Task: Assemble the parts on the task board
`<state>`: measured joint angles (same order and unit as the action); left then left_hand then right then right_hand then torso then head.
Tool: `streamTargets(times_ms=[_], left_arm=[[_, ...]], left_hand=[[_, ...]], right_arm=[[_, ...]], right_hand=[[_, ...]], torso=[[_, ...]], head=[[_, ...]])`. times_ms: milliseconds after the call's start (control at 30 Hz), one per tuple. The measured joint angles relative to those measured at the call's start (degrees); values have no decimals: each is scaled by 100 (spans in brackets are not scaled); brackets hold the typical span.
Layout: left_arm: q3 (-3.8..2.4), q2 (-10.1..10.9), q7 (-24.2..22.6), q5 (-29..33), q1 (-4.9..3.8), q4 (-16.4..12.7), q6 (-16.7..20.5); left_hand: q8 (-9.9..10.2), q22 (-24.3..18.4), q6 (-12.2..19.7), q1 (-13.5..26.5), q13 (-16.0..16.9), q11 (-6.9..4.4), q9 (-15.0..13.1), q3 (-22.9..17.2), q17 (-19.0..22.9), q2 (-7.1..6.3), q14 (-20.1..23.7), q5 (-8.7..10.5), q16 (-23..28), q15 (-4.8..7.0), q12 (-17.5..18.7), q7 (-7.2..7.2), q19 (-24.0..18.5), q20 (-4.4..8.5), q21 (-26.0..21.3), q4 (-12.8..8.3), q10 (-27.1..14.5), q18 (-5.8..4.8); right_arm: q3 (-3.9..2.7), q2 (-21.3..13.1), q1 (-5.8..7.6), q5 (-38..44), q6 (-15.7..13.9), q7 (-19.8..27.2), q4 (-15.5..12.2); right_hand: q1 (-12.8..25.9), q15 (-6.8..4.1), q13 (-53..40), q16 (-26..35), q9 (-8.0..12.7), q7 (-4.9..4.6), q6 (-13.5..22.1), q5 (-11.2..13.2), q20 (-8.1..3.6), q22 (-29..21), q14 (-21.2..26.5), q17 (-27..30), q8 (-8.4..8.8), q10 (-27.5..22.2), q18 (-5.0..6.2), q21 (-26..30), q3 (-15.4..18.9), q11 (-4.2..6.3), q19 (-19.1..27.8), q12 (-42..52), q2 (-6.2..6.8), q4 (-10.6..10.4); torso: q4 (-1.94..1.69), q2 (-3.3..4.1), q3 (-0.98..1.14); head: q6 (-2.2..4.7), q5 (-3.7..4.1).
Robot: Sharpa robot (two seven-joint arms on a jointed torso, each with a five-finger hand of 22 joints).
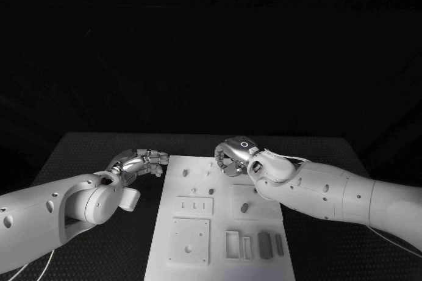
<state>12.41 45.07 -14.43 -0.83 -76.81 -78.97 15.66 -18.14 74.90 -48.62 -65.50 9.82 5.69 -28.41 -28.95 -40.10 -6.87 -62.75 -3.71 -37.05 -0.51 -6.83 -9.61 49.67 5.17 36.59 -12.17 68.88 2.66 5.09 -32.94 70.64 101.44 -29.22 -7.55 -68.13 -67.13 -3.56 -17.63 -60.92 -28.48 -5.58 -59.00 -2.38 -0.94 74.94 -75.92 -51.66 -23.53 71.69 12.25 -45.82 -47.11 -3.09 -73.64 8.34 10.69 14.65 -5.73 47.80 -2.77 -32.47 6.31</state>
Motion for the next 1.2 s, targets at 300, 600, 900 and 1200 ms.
streamTargets(times_ms=[300,600,900,1200], left_arm=[[1,-42,1,0,0,26,-9],[2,-61,2,0,1,36,-18],[0,-58,2,0,0,5,-21],[-1,-70,2,0,0,9,-21]], left_hand=[[0,5,0,0,-1,-1,0,0,0,0,0,0,0,0,0,0,8,-8,0,0,0,1],[0,4,0,0,4,-1,-4,-13,-5,0,0,0,0,0,0,0,8,-8,0,-13,0,2],[0,3,0,-1,4,-8,-4,-13,-5,0,0,0,0,0,0,0,9,-8,0,-12,-7,2],[0,3,0,-1,3,-9,-4,-12,-4,0,0,0,0,0,0,0,9,-9,0,-12,-6,2]], right_arm=[[0,249,-1,73,-104,-129,208],[1,411,-2,124,-140,-178,398],[3,515,-2,139,-143,-183,484],[7,582,-6,139,-144,-183,511]], right_hand=[[0,-1,0,0,0,1,1,-28,-18,-1,1,0,0,0,0,0,8,1,20,-5,1,7],[1,-1,-1,0,-13,0,2,-28,-11,-1,1,7,2,1,-1,-23,0,1,30,-25,2,31],[1,-2,-1,0,-12,0,3,-28,-20,-2,1,7,9,2,0,-23,0,3,38,-33,2,31],[10,-5,-2,0,-10,16,-13,-27,-34,-2,-3,12,13,11,-3,-23,8,11,25,-15,11,38]], torso=[[-2,3,-2],[-2,8,-2],[-2,41,-4],[-10,80,-15]], head=[[-4,-21],[-7,-40],[-3,-51],[-12,-47]])
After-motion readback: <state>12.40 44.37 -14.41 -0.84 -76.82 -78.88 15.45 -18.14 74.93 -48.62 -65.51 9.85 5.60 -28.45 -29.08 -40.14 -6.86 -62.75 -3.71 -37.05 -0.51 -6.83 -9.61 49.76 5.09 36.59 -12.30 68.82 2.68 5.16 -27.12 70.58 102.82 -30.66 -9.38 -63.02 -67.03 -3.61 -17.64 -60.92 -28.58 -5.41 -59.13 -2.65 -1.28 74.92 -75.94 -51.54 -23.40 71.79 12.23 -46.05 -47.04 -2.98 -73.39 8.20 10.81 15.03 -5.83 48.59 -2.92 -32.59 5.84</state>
